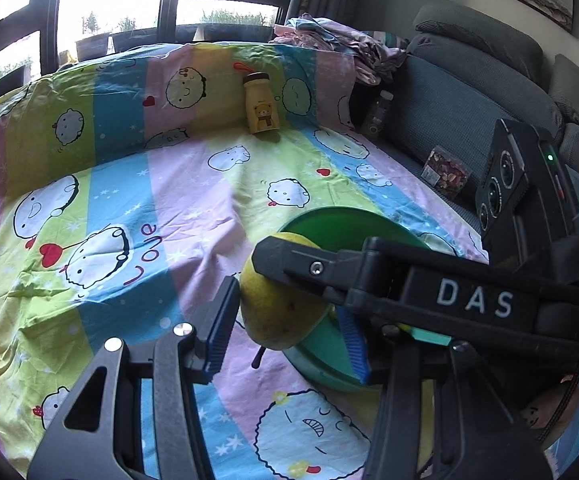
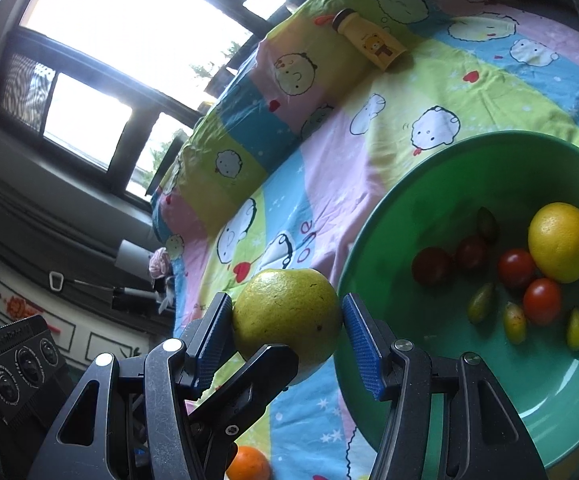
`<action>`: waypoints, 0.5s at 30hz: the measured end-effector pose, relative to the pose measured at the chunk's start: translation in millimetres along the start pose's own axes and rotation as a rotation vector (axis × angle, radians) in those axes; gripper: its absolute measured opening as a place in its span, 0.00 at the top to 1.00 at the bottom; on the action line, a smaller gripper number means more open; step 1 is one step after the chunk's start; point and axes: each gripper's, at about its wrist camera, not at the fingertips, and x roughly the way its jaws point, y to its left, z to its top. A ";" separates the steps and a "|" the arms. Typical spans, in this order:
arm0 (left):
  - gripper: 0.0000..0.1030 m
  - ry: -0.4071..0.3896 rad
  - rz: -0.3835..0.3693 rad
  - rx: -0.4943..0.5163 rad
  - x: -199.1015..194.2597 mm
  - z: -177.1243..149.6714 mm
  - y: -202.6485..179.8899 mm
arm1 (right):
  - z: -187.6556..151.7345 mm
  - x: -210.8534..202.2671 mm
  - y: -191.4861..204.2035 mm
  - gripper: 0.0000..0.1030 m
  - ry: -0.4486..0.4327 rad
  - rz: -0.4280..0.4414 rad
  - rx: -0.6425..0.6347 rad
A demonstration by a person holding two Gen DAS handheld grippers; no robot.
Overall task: Organize fruits
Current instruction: 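Carry the pear in the right tool over the green bowl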
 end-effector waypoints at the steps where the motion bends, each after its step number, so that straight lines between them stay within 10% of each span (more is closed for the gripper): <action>1: 0.53 0.001 -0.008 0.003 1.9 0.5 -1.7 | 0.8 -2.0 -2.0 0.42 -0.005 -0.006 0.004; 15: 0.53 0.034 -0.081 0.046 26.9 6.4 -20.8 | 7.9 -17.5 -29.7 0.42 -0.050 -0.059 0.079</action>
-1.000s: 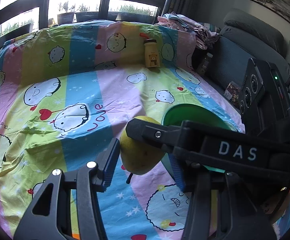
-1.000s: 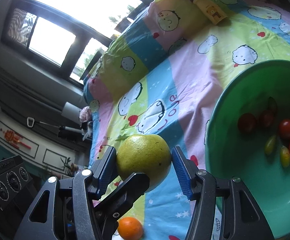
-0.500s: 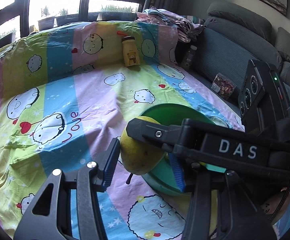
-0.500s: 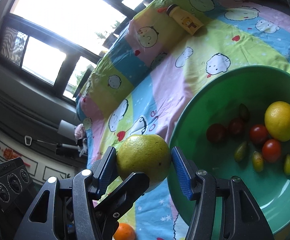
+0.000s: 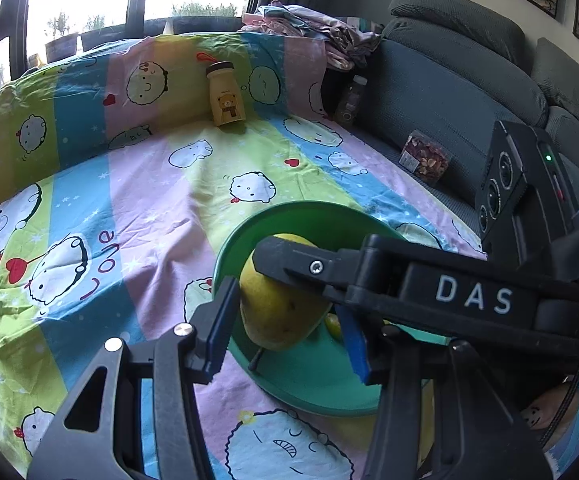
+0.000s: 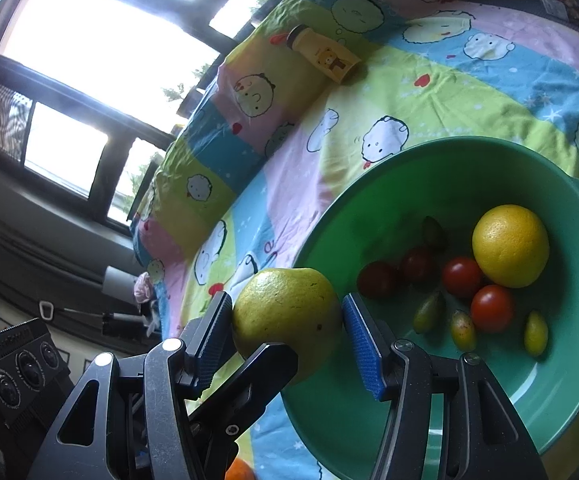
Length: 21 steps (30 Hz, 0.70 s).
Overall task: Organize fruits
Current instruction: 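Carry the pear in the right tool over the green bowl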
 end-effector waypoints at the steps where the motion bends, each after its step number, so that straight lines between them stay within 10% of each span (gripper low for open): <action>1: 0.53 0.004 -0.012 -0.002 1.2 0.2 -0.1 | 0.4 -2.2 0.4 0.42 -0.008 -0.012 -0.003; 21: 0.54 0.039 -0.116 -0.001 28.9 2.0 -11.5 | 6.2 -16.5 -18.3 0.42 -0.049 -0.131 0.032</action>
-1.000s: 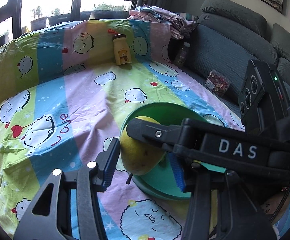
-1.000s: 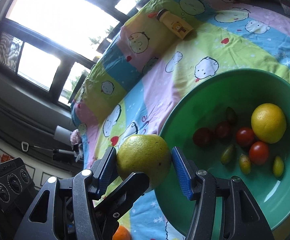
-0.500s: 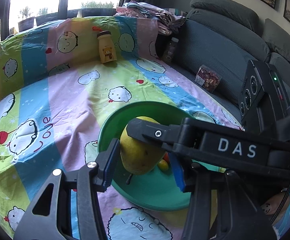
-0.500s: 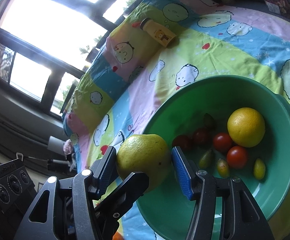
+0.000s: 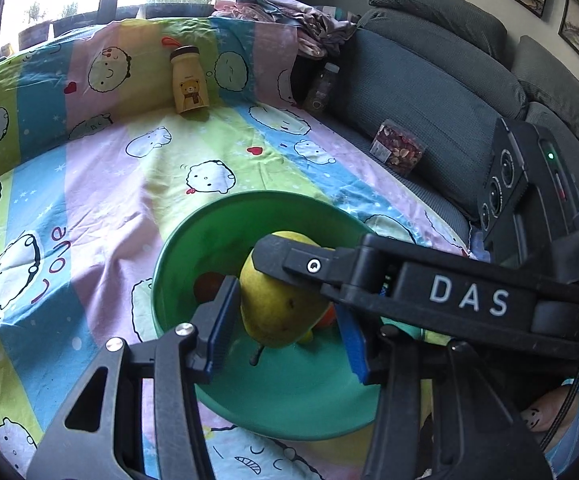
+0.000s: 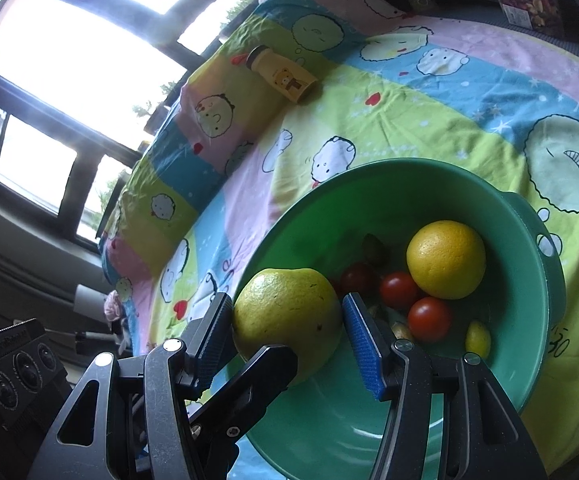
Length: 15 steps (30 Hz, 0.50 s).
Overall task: Organize fruits
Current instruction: 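Carry the pear in the right tool over the green bowl, then lower the pear into the bowl and open the right tool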
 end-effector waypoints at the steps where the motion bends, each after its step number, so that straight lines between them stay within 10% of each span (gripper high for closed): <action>1: 0.54 0.003 -0.005 -0.003 1.0 -0.5 0.2 | 0.2 -0.1 -0.9 0.42 0.000 -0.008 0.001; 15: 0.60 0.059 -0.037 -0.039 18.0 -4.0 0.4 | 0.7 6.5 -10.3 0.42 0.014 -0.107 0.014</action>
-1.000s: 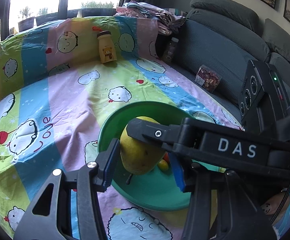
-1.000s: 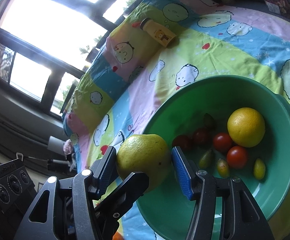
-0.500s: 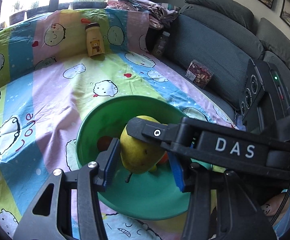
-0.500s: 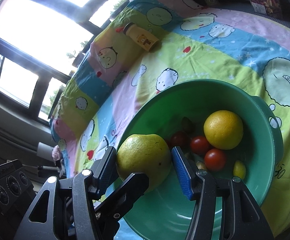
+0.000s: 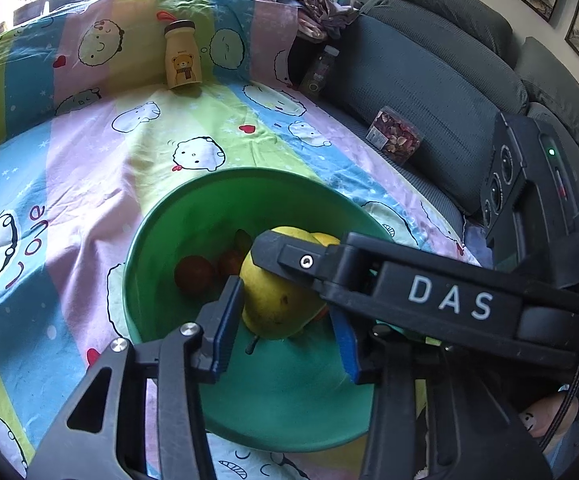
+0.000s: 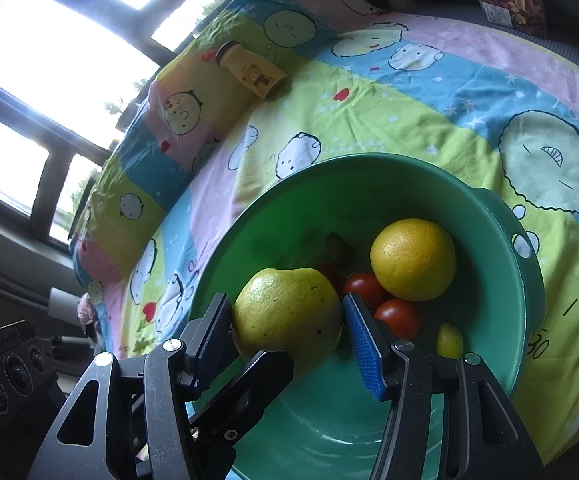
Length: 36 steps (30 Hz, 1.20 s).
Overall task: Organize fruits
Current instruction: 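Lower the pear into the bowl and open the right tool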
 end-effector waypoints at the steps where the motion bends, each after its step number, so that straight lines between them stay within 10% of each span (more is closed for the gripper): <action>1: 0.61 0.003 0.000 -0.001 0.8 -0.2 -0.1 | 0.0 0.7 -0.3 0.42 0.003 -0.006 0.000; 17: 0.60 -0.004 0.044 -0.052 -10.8 -0.6 7.3 | -1.5 -3.8 2.4 0.43 -0.026 -0.026 -0.009; 30: 0.25 -0.131 0.255 -0.138 -108.7 -30.2 26.5 | -22.8 -36.4 42.4 0.38 -0.098 -0.009 -0.156; 36: 0.14 -0.180 0.382 -0.228 -165.2 -65.0 45.6 | -51.2 -47.4 83.3 0.18 -0.086 0.043 -0.315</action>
